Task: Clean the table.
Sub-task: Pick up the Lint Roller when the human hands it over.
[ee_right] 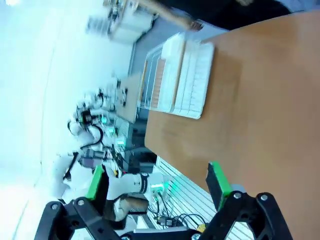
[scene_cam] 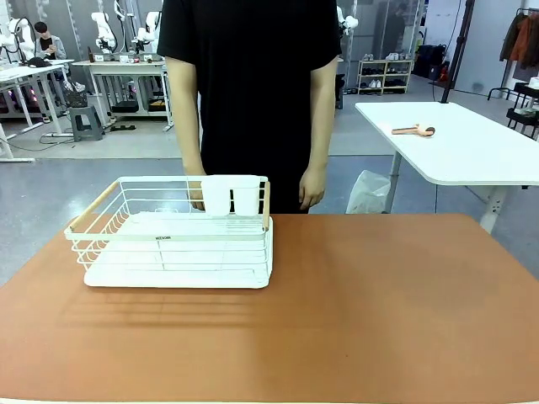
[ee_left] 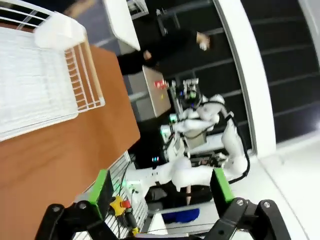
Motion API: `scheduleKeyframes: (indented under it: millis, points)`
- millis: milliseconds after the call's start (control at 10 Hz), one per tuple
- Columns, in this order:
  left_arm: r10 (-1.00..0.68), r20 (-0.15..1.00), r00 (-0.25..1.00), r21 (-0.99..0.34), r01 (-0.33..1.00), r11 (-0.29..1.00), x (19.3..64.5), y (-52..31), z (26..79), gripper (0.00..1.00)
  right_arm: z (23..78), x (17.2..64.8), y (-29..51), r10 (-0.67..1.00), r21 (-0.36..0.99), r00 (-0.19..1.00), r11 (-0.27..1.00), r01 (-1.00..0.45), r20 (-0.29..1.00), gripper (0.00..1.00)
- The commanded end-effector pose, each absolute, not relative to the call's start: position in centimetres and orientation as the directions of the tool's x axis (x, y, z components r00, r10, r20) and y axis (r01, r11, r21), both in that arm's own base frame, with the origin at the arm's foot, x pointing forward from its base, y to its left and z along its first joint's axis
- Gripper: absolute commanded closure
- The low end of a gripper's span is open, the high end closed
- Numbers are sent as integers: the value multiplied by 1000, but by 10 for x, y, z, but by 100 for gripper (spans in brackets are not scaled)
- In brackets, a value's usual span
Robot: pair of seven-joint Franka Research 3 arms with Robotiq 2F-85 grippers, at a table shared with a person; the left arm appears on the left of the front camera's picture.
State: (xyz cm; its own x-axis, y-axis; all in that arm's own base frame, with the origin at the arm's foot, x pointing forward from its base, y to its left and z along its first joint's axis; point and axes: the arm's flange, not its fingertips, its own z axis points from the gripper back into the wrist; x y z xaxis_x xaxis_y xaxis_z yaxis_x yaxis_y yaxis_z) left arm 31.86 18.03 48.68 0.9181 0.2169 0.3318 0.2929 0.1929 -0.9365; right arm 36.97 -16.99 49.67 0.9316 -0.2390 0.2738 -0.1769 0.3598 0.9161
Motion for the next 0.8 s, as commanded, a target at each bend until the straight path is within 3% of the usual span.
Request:
scheduleKeyframes:
  millis: [0,400,500,600,700]
  points:
    - [270,328,905,-930,260,259,304,218,488,0,494,368,-198,-303,910,913,388,-144,274,0]
    - [444,272,853,-949,162,270,296,253,473,0,475,360,-230,-359,911,904,406,-75,234,0]
    - [377,255,891,-954,167,249,280,260,470,0,472,368,-222,-321,879,912,470,-81,256,0]
    - [377,255,891,-954,167,249,280,260,470,0,476,351,-240,-374,918,901,391,-63,221,0]
    - [377,255,891,-954,167,249,280,260,470,0,476,351,-240,-374,918,901,391,-63,221,0]
